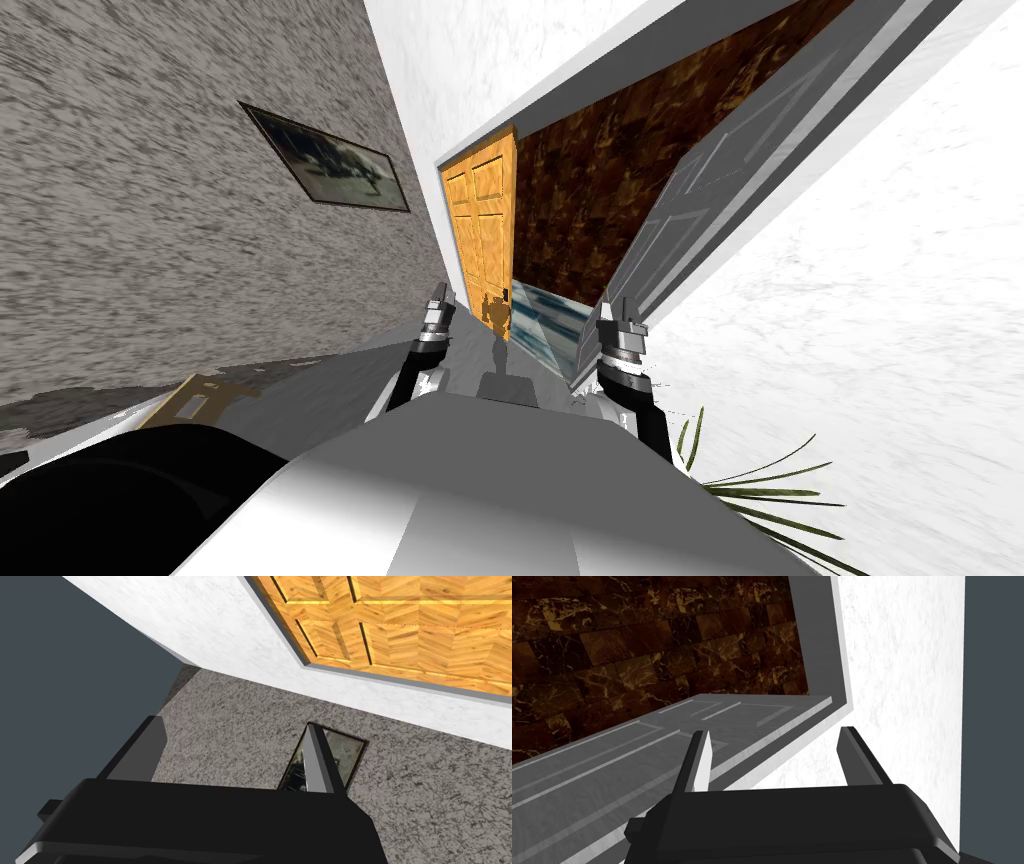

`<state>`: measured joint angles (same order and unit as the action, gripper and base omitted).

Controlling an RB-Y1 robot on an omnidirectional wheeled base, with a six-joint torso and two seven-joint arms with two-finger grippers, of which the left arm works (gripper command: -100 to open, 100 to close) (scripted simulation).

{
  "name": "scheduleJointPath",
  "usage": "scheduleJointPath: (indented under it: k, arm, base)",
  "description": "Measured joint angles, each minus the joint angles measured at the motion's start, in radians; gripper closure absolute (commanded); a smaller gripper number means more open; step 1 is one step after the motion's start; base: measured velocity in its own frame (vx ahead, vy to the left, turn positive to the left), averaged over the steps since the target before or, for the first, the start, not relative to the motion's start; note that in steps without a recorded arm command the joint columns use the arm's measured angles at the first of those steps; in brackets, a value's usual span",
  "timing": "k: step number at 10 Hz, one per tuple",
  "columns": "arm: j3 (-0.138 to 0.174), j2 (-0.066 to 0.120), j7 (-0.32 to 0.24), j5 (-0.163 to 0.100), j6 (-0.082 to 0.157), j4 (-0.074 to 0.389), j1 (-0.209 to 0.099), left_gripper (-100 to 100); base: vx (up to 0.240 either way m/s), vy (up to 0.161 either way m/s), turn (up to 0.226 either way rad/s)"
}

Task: Push the door open

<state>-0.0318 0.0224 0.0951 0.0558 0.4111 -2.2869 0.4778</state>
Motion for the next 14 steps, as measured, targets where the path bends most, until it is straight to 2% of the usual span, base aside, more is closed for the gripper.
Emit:
scheduleJointPath:
  k: [8,10,12,14]
  arm:
    - [-0.028,0.022,-0.017,-0.005,0.039,0.165,-0.041,-100]
    - [-0.037,0.026,-0.021,-0.006,0.056,0.223,-0.057,-100]
    - [-0.048,0.034,-0.029,-0.009,0.07,0.268,-0.058,-100]
    - [-0.055,0.039,-0.036,-0.011,0.087,0.332,-0.082,-100]
  base:
    - [0.095,0.04,-0.057]
    - [0.086,0.047,-0.073]
    - [0.085,0.07,-0.08]
    - [0.095,0.061,-0.081]
